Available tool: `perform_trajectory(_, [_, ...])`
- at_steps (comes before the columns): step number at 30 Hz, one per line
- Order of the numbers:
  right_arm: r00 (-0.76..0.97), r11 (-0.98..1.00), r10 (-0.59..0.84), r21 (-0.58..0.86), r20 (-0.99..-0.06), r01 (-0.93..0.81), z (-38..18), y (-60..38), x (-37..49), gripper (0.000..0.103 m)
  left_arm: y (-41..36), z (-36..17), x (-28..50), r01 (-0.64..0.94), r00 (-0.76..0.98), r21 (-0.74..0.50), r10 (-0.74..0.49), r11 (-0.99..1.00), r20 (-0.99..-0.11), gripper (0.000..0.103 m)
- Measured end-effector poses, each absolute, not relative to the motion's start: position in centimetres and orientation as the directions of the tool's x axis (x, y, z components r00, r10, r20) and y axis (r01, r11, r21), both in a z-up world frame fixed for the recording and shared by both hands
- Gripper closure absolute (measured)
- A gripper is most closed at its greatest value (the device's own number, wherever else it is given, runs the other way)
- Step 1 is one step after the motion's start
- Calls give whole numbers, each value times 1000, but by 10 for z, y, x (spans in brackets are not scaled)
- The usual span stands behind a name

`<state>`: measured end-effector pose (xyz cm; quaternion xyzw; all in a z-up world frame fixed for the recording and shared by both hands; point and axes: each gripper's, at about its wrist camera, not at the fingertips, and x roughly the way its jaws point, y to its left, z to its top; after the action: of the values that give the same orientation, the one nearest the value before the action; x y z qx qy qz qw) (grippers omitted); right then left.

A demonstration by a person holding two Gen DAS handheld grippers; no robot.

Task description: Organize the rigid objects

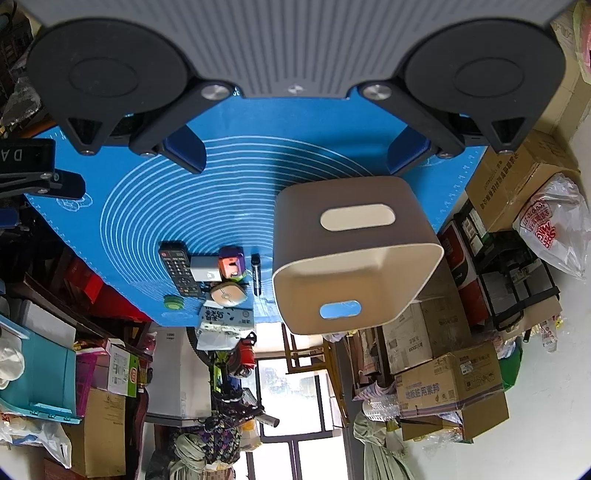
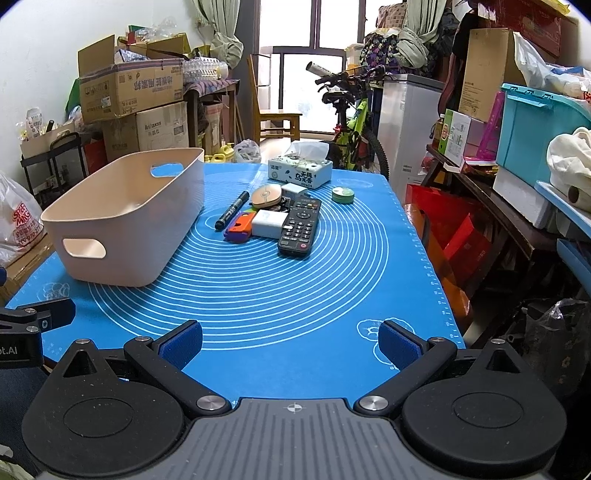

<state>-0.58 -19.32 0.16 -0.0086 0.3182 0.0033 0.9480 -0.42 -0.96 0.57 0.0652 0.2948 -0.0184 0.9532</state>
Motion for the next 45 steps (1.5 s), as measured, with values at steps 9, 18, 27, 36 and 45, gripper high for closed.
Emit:
perform_trajectory(9, [829, 999, 18, -16, -560, -32, 16, -192, 8, 3, -6, 24, 6, 57, 855, 161, 35, 985, -517, 0])
perform_trajectory(18, [853, 998, 37, -24, -521, -57, 34, -191, 39, 3, 11, 36, 41, 11, 861, 184, 85, 983, -502, 0])
perform_trajectory(27, [841, 996, 78, -3, -536, -94, 32, -192, 94, 3, 38, 39, 87, -3, 840, 121, 68, 993, -538, 0])
perform_trajectory(36, [822, 997, 74, 17, -564, -78, 16, -198, 154, 3, 68, 33, 140, -23, 810, 104, 79, 994, -581, 0])
perform_trajectory(45, [770, 996, 66, -8, -635, -92, -13, -198, 214, 3, 89, 24, 186, -10, 761, 153, 106, 988, -640, 0])
